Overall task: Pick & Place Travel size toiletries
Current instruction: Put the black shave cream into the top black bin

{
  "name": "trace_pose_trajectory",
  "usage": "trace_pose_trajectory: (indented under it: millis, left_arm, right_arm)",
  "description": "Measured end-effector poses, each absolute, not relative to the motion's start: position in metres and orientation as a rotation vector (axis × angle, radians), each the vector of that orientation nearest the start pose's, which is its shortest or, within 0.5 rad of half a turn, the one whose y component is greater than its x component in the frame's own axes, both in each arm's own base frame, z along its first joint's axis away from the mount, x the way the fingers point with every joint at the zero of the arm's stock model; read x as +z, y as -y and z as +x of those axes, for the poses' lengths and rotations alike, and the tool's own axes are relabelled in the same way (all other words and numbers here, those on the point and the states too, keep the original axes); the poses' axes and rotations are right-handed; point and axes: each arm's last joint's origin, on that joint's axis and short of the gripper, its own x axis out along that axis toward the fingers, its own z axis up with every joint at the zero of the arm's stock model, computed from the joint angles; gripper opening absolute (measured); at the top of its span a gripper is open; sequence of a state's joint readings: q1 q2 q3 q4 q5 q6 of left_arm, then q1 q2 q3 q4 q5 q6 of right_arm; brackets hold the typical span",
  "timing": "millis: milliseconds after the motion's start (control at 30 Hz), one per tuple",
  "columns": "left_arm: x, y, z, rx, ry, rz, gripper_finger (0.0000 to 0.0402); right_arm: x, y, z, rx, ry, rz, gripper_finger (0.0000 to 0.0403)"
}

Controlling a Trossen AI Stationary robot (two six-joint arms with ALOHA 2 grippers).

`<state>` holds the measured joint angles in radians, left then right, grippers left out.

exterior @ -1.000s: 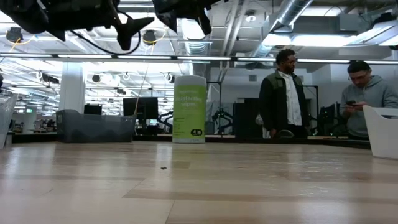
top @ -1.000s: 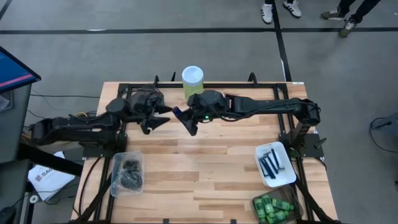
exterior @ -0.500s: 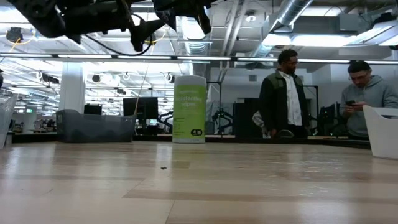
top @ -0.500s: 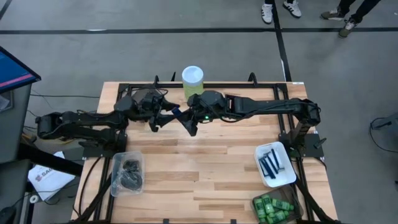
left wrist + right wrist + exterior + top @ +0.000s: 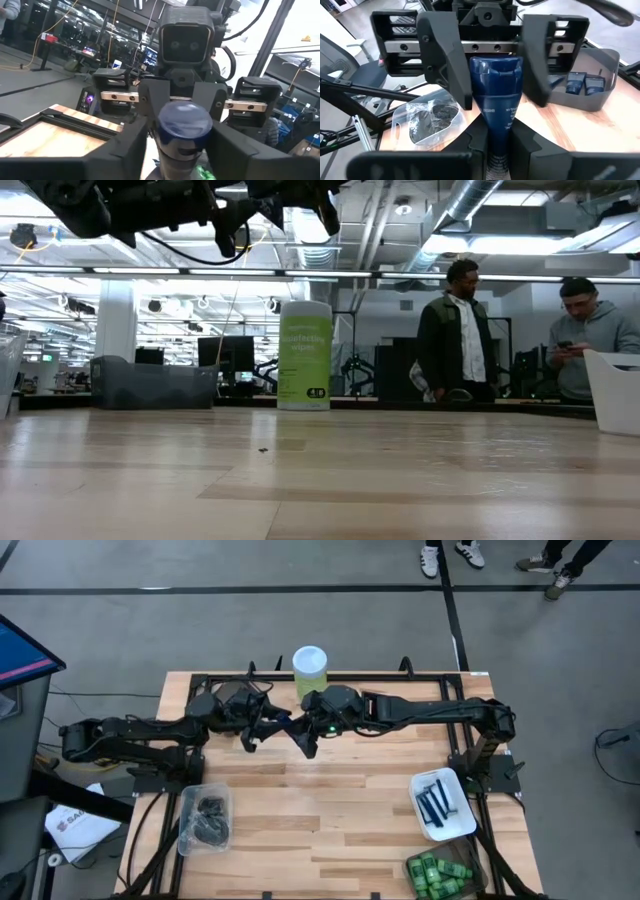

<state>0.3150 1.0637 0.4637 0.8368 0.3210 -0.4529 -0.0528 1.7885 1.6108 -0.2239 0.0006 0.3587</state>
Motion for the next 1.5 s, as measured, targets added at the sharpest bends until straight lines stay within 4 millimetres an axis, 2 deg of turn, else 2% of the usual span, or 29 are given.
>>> trace_pose_trajectory:
  millis: [133,233,333,533,667,933,1133,1333,1500]
  left_arm:
    - [0.268,-0.06,0.212,-0.056,0.219,-0.373,0.0125]
    - [0.268,-0.06,0.212,-0.055,0.219,-0.37,0.0114]
    - [0.268,-0.06,0.212,-0.054,0.218,-0.37,0.0114]
    - [0.267,-0.06,0.212,-0.027,0.219,-0.355,0.0114]
    - [0.264,-0.065,0.21,0.05,0.175,-0.351,0.0114]
    - [0.247,-0.079,0.194,0.328,-0.051,-0.284,0.0114]
    - [0.231,-0.091,0.167,0.766,-0.263,-0.262,0.0114]
    - [0.221,-0.094,0.152,0.875,-0.442,-0.21,0.0114]
    - [0.224,-0.104,0.145,1.023,-0.567,-0.116,0.0114]
  right_arm:
    - [0.339,0.022,0.417,-0.122,-0.389,0.344,0.0039]
    - [0.339,0.022,0.417,-0.118,-0.39,0.323,0.0054]
    - [0.339,0.019,0.417,-0.1,-0.393,0.276,0.0094]
    - [0.338,0.02,0.417,-0.099,-0.404,0.268,0.0208]
    - [0.342,0.019,0.404,-0.114,-0.479,0.267,0.0245]
    - [0.357,0.017,0.364,-0.162,-0.65,0.255,0.0229]
    - [0.366,0.01,0.344,-0.166,-0.715,0.24,0.0206]
    - [0.37,0.002,0.339,-0.147,-0.715,0.232,0.0194]
    - [0.37,0.001,0.339,-0.146,-0.717,0.231,0.0189]
